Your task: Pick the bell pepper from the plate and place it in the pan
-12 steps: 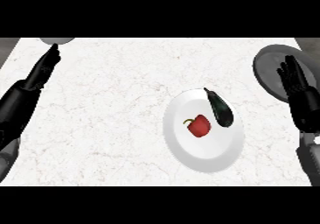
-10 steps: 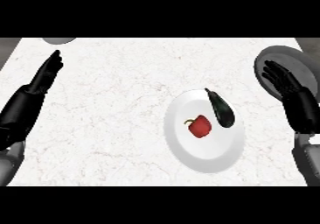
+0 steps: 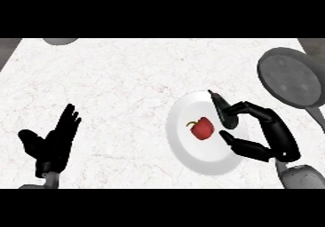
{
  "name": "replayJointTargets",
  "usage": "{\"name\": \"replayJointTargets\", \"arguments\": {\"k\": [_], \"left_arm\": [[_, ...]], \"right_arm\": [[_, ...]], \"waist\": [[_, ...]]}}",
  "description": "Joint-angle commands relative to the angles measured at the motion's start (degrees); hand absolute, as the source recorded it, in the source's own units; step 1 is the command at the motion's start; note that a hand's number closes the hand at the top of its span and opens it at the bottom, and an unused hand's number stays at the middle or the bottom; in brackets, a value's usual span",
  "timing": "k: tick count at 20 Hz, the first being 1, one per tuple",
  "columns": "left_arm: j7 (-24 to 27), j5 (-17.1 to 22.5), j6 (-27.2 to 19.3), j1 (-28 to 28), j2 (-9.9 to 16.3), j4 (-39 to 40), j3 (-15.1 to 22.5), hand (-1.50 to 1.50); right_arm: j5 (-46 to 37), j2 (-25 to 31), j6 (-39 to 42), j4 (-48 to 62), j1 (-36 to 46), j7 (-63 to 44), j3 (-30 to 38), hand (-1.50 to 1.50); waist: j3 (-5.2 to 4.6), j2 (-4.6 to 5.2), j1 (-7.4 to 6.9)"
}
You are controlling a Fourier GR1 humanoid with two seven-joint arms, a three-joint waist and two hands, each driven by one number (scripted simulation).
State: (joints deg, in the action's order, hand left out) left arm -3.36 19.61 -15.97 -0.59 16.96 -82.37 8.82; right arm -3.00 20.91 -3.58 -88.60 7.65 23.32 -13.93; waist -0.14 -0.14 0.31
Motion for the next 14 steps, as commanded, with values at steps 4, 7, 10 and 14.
{"name": "replayJointTargets", "arguments": {"k": [4, 7, 10, 14], "left_arm": [[0.1, 3.1, -0.4, -5.7, -3.5, 0.4, -0.8, 0.0], [-1.3, 0.8, -4.0, -0.3, -6.5, 3.1, 0.2, 0.0], [2.4, 2.1, 0.6, -4.0, -5.6, 4.5, -1.0, 0.0], [-1.1, -1.2, -4.9, -3.4, -8.4, 0.1, 2.4, 0.0]], "right_arm": [[-18.8, -5.7, -19.5, -6.2, -19.8, 14.9, -9.7, -1.5], [-25.1, -6.3, -25.0, -6.0, -21.9, 12.3, -10.5, -1.5], [-31.4, -7.8, -25.2, -9.4, -17.2, -0.9, -10.2, -1.5], [-40.2, -7.6, -18.7, -17.5, -12.1, -18.6, -9.9, -1.5]], "waist": [[0.11, -0.33, 1.02], [0.11, 0.05, 0.77], [0.06, 0.11, -0.11], [0.04, 0.05, -0.17]]}}
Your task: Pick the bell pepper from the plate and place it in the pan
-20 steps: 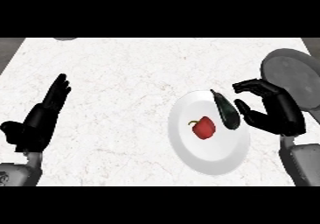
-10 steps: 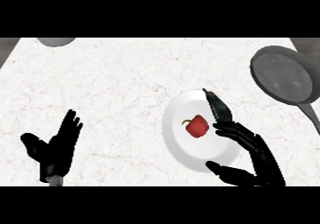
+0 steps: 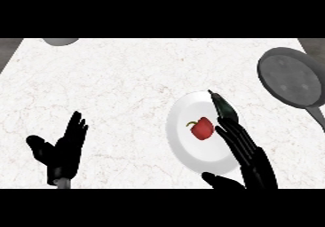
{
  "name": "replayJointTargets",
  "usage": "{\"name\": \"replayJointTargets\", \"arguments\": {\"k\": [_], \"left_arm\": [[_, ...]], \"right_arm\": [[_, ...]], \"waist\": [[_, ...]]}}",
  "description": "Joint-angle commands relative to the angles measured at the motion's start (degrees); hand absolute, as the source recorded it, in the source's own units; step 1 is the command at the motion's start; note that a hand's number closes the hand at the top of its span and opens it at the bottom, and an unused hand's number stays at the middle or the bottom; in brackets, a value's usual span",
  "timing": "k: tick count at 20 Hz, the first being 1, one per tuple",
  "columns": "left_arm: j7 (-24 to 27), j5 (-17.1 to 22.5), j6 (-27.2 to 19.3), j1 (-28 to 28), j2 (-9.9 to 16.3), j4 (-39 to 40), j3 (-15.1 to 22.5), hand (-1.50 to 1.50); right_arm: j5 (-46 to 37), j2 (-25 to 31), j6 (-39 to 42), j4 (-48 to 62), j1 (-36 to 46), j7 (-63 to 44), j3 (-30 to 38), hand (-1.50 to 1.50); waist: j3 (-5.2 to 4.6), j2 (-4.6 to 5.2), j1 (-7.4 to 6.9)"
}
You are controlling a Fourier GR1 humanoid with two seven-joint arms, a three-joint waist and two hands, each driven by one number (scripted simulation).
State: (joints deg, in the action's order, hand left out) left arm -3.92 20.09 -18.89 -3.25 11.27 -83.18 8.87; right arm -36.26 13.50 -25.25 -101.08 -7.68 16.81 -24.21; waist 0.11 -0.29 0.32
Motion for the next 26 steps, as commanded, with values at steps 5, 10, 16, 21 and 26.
{"name": "replayJointTargets", "arguments": {"k": [5, 10, 16, 21, 26], "left_arm": [[-1.3, 0.9, 1.8, -0.3, 0.4, 1.3, -0.7, 0.0], [-1.5, -0.4, 1.0, -0.3, 0.3, 0.1, 0.3, 0.0], [0.9, -2.1, 0.7, 0.4, -3.0, 2.8, 0.5, 0.0], [0.7, -1.7, 2.2, -1.9, -2.0, 1.1, 0.4, 0.0], [-2.1, -3.1, 0.4, 0.6, -2.0, 0.5, -0.3, 0.0]], "right_arm": [[-18.8, 0.0, 16.8, -3.9, 11.2, -29.6, -2.1, -1.5], [-23.5, 3.1, 33.4, 1.1, 19.7, -39.9, -1.8, -1.5], [-26.2, -7.0, 41.4, 6.1, 29.1, -45.9, -4.0, -1.5], [-26.8, -7.2, 48.8, 14.5, 33.6, -47.7, -2.8, -1.5], [-24.3, -3.7, 52.3, 15.9, 29.6, -43.4, -0.4, -1.5]], "waist": [[-0.44, 0.12, -0.63], [-0.36, 0.26, -1.43], [-0.14, 0.3, -0.65], [-0.14, 0.36, -1.05], [-0.1, 0.31, -0.48]]}}
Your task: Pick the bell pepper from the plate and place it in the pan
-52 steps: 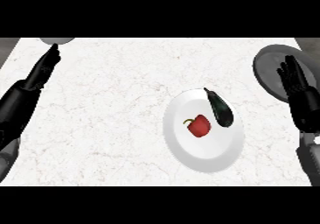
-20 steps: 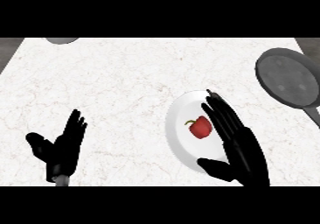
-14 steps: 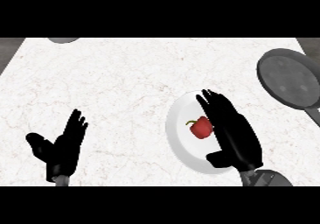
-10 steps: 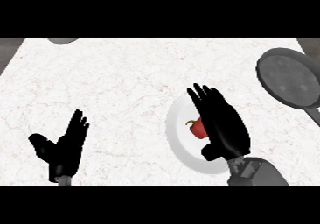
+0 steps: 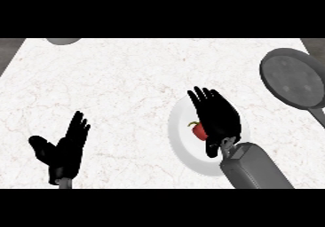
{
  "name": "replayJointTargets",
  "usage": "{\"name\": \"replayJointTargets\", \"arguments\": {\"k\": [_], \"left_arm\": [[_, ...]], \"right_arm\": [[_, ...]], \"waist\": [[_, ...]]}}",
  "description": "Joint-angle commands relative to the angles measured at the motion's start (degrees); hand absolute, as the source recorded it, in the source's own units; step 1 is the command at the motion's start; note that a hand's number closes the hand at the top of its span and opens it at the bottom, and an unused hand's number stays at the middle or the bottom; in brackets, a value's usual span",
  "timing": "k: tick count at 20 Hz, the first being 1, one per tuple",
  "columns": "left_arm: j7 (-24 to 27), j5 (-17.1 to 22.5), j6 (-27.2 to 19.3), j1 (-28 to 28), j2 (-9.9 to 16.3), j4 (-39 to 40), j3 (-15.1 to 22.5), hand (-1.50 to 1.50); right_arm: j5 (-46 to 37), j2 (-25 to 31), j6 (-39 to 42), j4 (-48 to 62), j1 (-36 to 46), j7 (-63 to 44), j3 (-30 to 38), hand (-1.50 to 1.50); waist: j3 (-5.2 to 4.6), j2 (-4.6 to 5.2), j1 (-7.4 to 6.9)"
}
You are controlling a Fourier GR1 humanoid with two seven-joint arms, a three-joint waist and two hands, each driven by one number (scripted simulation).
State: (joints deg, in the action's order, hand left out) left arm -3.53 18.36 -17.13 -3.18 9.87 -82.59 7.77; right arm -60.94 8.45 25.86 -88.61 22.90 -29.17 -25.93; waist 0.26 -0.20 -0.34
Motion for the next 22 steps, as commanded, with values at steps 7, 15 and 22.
{"name": "replayJointTargets", "arguments": {"k": [7, 15, 22], "left_arm": [[-1.2, 0.0, 3.1, -0.9, -0.5, 1.7, -2.6, 0.0], [-0.3, -2.9, 1.4, -0.2, -4.1, 2.2, -1.2, 0.0], [0.2, -3.4, 3.2, -2.8, -4.2, 1.8, -1.7, 0.0]], "right_arm": [[-3.0, -0.5, -2.2, 1.5, -3.7, 5.4, 1.2, -1.5], [-6.3, -3.1, -8.5, 3.3, -4.9, 8.5, 1.1, -1.5], [-6.1, -2.0, -8.6, 11.8, -1.4, 13.0, 6.7, -1.5]], "waist": [[-0.26, 0.2, 0.19], [-0.26, 0.19, 0.25], [-0.27, 0.22, 0.15]]}}
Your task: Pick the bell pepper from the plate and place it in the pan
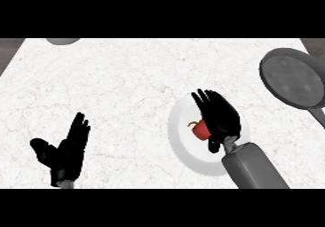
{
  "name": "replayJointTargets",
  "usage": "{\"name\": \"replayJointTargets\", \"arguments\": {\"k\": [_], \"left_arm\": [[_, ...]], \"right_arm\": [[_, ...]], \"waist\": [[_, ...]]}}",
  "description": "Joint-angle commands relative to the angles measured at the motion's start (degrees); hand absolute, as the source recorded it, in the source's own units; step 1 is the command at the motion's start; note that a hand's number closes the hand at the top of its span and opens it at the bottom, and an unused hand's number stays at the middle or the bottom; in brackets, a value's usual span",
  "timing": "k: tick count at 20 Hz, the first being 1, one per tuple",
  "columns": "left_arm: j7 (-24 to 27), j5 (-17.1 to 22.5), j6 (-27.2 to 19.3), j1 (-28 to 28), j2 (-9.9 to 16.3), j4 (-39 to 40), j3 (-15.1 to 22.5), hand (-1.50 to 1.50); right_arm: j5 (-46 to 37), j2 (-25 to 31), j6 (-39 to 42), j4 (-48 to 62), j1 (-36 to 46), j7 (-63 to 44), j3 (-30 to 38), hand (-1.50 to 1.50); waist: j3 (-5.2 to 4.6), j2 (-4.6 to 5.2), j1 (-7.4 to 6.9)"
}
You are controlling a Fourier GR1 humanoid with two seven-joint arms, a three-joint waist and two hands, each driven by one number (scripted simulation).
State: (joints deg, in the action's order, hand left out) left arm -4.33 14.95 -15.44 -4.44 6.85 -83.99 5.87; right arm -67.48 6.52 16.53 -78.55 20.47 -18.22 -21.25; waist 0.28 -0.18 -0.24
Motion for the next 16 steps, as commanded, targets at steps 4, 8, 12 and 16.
{"name": "replayJointTargets", "arguments": {"k": [4, 8, 12, 16], "left_arm": [[-0.8, -1.3, -0.6, -2.0, -1.6, 0.2, 1.1, 0.0], [-2.4, -0.3, 1.3, 1.6, 0.0, 2.7, -2.1, 0.0], [-2.7, -1.2, 1.0, 4.6, -1.2, 5.3, -2.4, 0.0], [-1.7, 0.8, 4.1, -1.9, 1.3, 1.0, -3.1, 0.0]], "right_arm": [[-2.4, -0.5, -10.0, 8.3, 0.1, 10.3, -2.5, 1.5], [-3.7, -2.3, -11.7, 13.7, 5.4, 12.2, 0.9, 1.5], [-4.4, -1.0, -11.9, 11.7, 3.6, 14.4, 1.9, 1.5], [1.8, -0.1, -1.9, 6.3, -0.2, 8.6, 7.3, 1.5]], "waist": [[-0.26, 0.27, -0.25], [-0.27, 0.23, -0.11], [-0.28, 0.22, 0.11], [-0.29, 0.02, 0.38]]}}
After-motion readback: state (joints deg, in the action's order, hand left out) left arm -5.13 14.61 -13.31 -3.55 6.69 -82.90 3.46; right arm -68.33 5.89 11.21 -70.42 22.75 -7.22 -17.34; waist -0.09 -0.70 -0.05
